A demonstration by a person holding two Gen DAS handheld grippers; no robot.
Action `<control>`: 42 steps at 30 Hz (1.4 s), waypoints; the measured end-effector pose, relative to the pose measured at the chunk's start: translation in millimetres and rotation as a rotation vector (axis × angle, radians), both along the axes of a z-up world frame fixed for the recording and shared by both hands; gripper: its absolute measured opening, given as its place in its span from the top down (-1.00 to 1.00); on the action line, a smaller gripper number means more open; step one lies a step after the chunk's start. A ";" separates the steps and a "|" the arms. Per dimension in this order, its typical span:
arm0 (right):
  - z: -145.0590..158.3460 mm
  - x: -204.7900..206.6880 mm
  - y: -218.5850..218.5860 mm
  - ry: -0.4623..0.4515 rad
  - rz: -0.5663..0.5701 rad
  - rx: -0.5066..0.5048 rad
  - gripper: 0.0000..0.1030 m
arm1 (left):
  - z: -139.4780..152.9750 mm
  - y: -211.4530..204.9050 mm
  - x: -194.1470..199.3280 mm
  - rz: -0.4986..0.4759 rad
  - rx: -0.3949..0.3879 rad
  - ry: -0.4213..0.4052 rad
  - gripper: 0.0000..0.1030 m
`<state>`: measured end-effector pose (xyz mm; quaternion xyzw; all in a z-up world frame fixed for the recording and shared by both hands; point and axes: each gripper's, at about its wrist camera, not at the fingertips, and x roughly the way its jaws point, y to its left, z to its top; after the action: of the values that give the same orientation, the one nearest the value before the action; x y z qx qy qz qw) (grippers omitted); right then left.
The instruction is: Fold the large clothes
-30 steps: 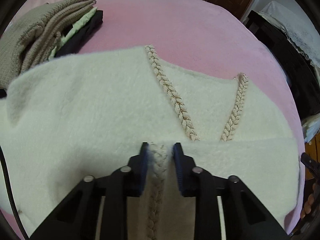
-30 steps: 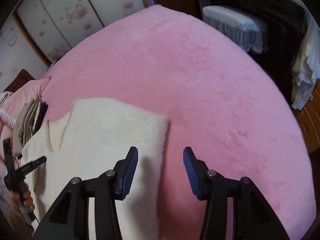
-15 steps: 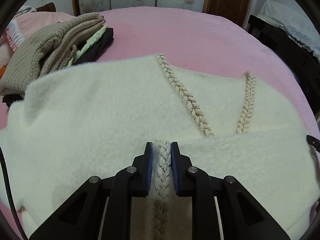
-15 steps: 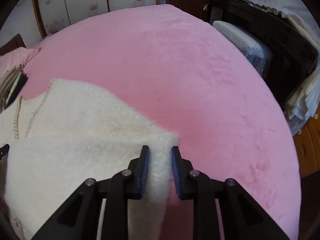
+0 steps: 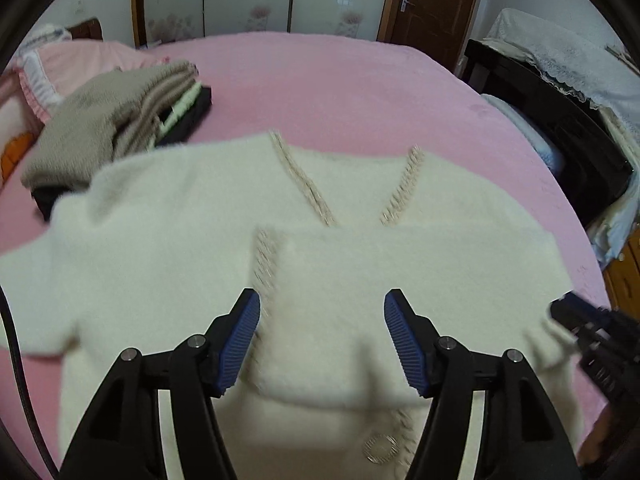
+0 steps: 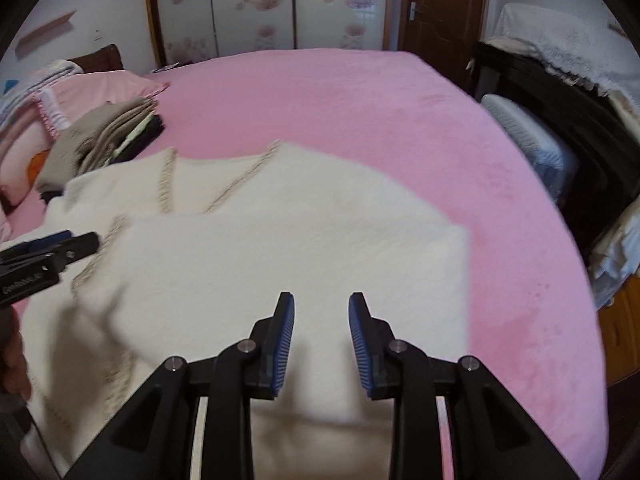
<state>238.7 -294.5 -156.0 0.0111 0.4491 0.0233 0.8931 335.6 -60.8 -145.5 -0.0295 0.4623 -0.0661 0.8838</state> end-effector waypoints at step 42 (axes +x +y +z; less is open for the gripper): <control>72.4 -130.2 9.4 -0.057 -0.182 0.227 0.78 | 103.3 47.1 -144.5 0.041 -0.050 -0.084 -0.83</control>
<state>108.5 -285.1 -83.6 0.1519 0.4152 -0.0069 0.8969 191.1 -13.8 -42.2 -0.0582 0.4222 -0.0605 0.9026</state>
